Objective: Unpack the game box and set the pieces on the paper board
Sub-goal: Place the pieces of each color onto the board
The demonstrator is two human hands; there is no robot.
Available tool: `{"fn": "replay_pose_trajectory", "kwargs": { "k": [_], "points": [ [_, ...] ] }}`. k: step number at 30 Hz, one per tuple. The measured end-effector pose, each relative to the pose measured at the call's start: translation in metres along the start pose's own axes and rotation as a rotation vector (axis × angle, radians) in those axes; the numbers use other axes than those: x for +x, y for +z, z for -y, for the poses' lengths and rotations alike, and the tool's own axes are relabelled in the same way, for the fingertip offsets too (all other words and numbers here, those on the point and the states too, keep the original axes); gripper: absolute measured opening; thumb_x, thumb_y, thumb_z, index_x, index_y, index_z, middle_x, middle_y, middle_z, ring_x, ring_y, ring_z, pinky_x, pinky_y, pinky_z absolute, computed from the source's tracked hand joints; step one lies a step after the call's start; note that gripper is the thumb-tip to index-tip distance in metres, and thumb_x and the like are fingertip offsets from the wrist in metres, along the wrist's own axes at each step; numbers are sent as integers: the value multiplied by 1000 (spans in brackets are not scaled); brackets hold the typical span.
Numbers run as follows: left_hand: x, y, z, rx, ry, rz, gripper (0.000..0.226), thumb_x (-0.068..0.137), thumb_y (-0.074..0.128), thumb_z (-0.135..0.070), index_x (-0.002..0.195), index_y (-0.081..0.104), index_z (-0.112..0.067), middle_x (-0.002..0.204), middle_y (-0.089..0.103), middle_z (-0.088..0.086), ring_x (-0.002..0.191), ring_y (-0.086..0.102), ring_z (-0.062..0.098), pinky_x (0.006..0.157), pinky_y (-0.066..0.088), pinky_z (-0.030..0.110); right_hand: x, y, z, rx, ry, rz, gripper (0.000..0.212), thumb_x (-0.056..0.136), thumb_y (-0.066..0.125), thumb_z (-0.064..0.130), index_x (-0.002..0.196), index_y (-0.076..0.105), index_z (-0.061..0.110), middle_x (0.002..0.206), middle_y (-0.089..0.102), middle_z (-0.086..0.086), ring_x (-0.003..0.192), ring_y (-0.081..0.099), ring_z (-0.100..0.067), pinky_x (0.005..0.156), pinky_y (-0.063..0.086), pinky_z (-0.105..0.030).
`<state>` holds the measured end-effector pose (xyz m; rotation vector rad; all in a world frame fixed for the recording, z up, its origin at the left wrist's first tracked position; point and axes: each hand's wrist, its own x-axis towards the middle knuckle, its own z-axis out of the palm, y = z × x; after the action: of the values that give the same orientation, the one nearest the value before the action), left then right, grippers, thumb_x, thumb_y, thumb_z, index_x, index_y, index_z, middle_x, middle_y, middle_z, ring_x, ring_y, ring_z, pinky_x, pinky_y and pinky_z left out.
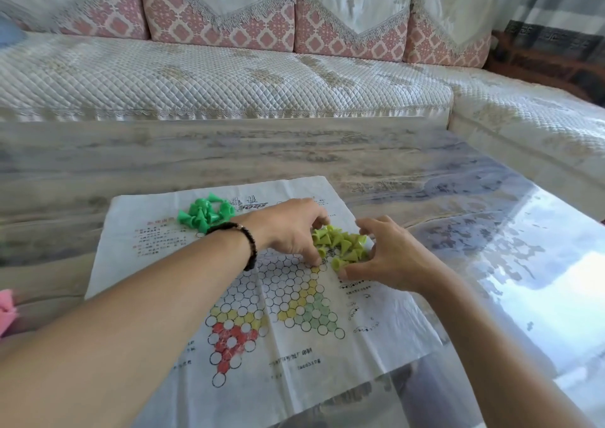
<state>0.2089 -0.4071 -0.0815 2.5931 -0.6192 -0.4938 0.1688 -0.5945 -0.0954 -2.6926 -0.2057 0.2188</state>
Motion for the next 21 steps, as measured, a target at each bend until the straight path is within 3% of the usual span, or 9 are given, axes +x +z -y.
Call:
{"fn": "replay_pose_trajectory", "kwargs": {
  "k": [3, 8, 11, 15, 18, 21],
  "points": [
    [1, 4, -6, 0, 31, -39, 63, 68, 85, -26, 124, 57, -16, 106, 58, -6, 89, 53, 14, 71, 39, 25, 2, 0, 2, -8, 3, -16, 94, 66, 81, 48, 143, 39, 16, 130, 45, 2, 113, 49, -16, 86, 35, -25],
    [-2, 6, -6, 13, 46, -69, 54, 68, 85, -29, 115, 60, -17, 91, 56, -8, 85, 54, 15, 71, 42, 30, 1, 1, 1, 7, 9, -41, 91, 67, 81, 47, 142, 41, 16, 131, 46, 1, 114, 50, -18, 87, 35, -25],
    [-7, 6, -5, 38, 57, -80, 67, 70, 84, -32, 127, 54, -15, 113, 58, -2, 88, 50, 14, 68, 40, 25, -2, 2, 1, -9, -1, -57, 91, 68, 80, 47, 143, 39, 16, 134, 44, 0, 120, 46, -18, 92, 35, -25],
    [-16, 5, -5, 56, 46, -78, 68, 72, 83, -31, 131, 52, -17, 100, 55, -7, 85, 48, 13, 59, 31, 19, -8, 0, 6, -54, -13, -77, 92, 70, 78, 50, 145, 35, 19, 135, 42, -1, 121, 46, -19, 99, 39, -32],
    [-27, 4, -3, 67, 38, -84, 82, 73, 82, -31, 142, 42, -20, 129, 51, 1, 100, 48, 15, 78, 37, 23, -15, -2, 11, -79, -15, -94, 92, 70, 75, 53, 145, 33, 21, 135, 42, -1, 116, 50, -19, 98, 43, -34],
    [-41, 2, 1, 91, 40, -121, 87, 75, 79, -38, 147, 34, -20, 139, 44, 2, 119, 47, 18, 91, 37, 28, -24, -2, 19, -105, -37, -144, 88, 74, 70, 57, 145, 33, 22, 134, 43, -1, 117, 49, -18, 97, 44, -34]
  ]
}}
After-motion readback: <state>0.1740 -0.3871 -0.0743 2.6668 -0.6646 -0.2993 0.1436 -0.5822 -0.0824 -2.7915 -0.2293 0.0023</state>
